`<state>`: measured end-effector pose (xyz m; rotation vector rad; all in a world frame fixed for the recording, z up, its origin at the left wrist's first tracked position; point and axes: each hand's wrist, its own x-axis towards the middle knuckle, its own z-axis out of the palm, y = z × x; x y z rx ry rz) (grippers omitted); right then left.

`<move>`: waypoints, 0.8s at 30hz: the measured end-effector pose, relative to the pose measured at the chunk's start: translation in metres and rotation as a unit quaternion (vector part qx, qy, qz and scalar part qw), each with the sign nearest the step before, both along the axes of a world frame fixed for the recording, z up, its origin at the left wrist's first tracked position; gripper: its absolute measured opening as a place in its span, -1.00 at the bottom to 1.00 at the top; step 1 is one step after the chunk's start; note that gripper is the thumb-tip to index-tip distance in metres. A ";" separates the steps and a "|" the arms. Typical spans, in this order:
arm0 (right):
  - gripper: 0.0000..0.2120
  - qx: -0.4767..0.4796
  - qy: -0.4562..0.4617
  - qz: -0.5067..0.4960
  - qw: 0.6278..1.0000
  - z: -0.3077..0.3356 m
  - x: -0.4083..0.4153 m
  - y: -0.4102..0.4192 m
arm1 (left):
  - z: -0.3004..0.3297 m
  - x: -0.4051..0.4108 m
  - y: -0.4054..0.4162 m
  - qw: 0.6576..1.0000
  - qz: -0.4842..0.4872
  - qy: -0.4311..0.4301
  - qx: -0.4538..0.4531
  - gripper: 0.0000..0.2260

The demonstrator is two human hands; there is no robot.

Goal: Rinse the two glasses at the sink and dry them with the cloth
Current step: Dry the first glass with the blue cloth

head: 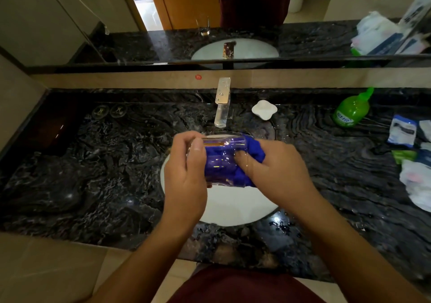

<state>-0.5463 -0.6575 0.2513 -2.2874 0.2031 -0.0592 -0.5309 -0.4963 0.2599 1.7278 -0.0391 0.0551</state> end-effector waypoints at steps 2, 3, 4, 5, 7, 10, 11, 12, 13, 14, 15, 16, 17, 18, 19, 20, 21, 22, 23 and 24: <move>-0.53 0.099 0.074 0.021 0.992 0.004 0.001 -0.003 | -0.001 0.001 0.005 0.999 -0.014 -0.031 0.002 -0.79; -0.55 0.124 0.110 0.035 0.985 0.005 0.002 -0.005 | -0.002 0.001 0.006 0.999 -0.021 -0.033 0.000 -0.78; -0.56 0.135 0.140 0.052 0.979 0.007 0.002 -0.009 | -0.001 0.002 0.008 0.999 -0.028 -0.028 -0.009 -0.78; -0.57 0.136 0.168 0.078 0.973 0.009 0.002 -0.012 | 0.000 0.003 0.009 0.999 -0.032 -0.022 -0.015 -0.77; -0.56 0.152 0.216 0.148 0.953 0.015 0.001 -0.020 | 0.002 0.006 0.012 0.999 -0.041 -0.012 -0.008 -0.75; -0.65 0.241 0.220 0.202 0.924 0.022 -0.005 -0.030 | 0.005 0.009 0.013 0.998 -0.049 0.046 -0.021 -0.72; -0.68 0.270 0.190 0.181 0.926 0.022 -0.007 -0.030 | 0.004 0.011 0.012 0.996 -0.043 0.069 -0.024 -0.72; -0.73 0.293 0.141 0.142 0.935 0.022 -0.009 -0.030 | 0.005 0.012 0.011 0.995 -0.029 0.091 -0.025 -0.72; -0.82 0.305 0.080 0.101 0.944 0.021 -0.010 -0.028 | 0.005 0.014 0.010 0.994 -0.014 0.107 -0.026 -0.73; -0.94 0.307 0.031 0.070 0.949 0.021 -0.012 -0.026 | 0.006 0.015 0.007 0.992 -0.002 0.119 -0.031 -0.73; -0.93 0.292 -0.006 0.053 0.955 0.020 -0.013 -0.024 | 0.006 0.016 0.005 0.992 0.004 0.123 -0.034 -0.74; -0.85 0.268 -0.033 0.049 0.962 0.020 -0.015 -0.020 | 0.008 0.017 0.003 0.992 0.005 0.119 -0.032 -0.76; -0.81 0.241 -0.051 0.054 0.968 0.019 -0.016 -0.015 | 0.009 0.018 0.000 0.994 0.002 0.110 -0.026 -0.76; -0.78 0.221 -0.062 0.057 0.972 0.017 -0.018 -0.012 | 0.011 0.018 -0.002 0.994 -0.001 0.103 -0.019 -0.74; -0.78 0.211 -0.072 0.059 0.973 0.015 -0.019 -0.008 | 0.012 0.019 -0.004 0.995 -0.001 0.098 -0.019 -0.72; -0.78 0.206 -0.081 0.061 0.973 0.013 -0.020 -0.006 | 0.014 0.018 -0.007 0.995 0.002 0.100 -0.023 -0.71; -0.80 0.215 -0.090 0.063 0.971 0.012 -0.021 -0.005 | 0.015 0.017 -0.010 0.994 0.003 0.107 -0.030 -0.71; -0.83 0.239 -0.099 0.063 0.964 0.013 -0.021 -0.005 | 0.015 0.015 -0.013 0.992 0.002 0.124 -0.034 -0.69; -0.86 0.269 -0.103 0.061 0.956 0.014 -0.020 -0.007 | 0.014 0.013 -0.017 0.988 -0.001 0.149 -0.040 -0.68; -0.88 0.295 -0.100 0.062 0.948 0.015 -0.019 -0.011 | 0.015 0.011 -0.021 0.982 -0.002 0.181 -0.055 -0.66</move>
